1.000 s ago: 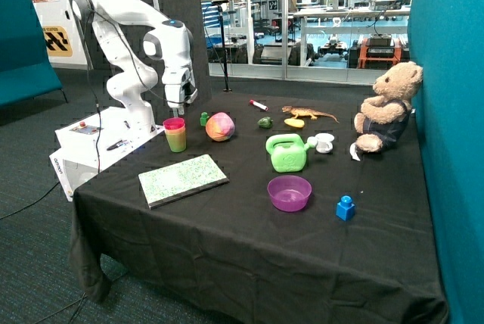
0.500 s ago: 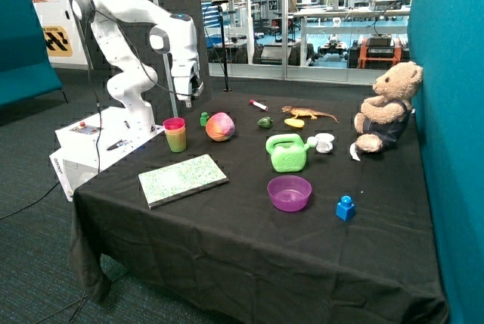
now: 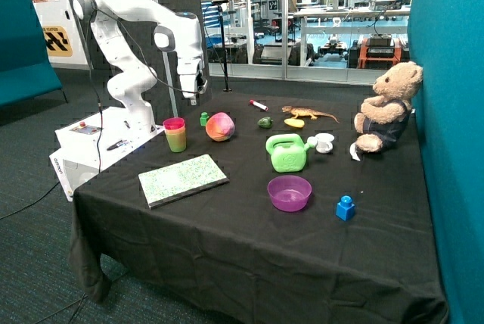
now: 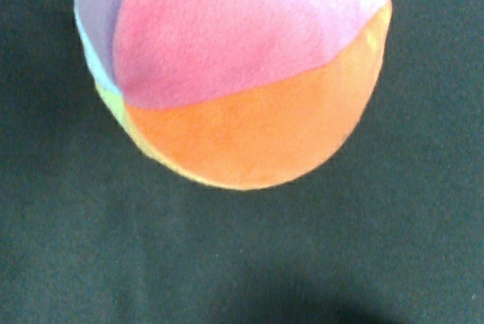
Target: Stack the cups
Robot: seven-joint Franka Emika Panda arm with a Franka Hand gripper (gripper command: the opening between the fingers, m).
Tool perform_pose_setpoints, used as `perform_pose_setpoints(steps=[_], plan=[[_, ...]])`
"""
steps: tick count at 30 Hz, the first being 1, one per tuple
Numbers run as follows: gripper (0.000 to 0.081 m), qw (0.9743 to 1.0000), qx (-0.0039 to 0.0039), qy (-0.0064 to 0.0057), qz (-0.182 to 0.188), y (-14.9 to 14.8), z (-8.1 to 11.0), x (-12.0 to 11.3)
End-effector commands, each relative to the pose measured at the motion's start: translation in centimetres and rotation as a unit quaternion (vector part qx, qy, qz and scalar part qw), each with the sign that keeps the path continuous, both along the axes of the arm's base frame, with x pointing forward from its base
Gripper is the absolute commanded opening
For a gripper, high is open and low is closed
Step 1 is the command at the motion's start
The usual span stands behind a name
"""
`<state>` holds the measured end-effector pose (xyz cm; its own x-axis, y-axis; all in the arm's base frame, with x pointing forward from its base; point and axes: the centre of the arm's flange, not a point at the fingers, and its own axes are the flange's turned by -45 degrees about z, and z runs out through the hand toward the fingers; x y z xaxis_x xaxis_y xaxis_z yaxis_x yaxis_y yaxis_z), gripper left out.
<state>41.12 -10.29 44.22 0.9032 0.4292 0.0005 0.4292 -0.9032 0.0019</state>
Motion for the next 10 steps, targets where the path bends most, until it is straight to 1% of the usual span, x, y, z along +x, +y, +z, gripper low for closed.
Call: perform_pose_setpoints(steps=[1,7,10], plan=[[0.0506,0.9999,0.00074,0.0006,0.011,0.3,-0.1,1.2],[0.0498,0.9997,0.00073,0.0006,0.025,0.9,-0.2,1.9],[0.0476,0.9995,0.00073,0.0006,0.030,1.4,-0.3,2.1]])
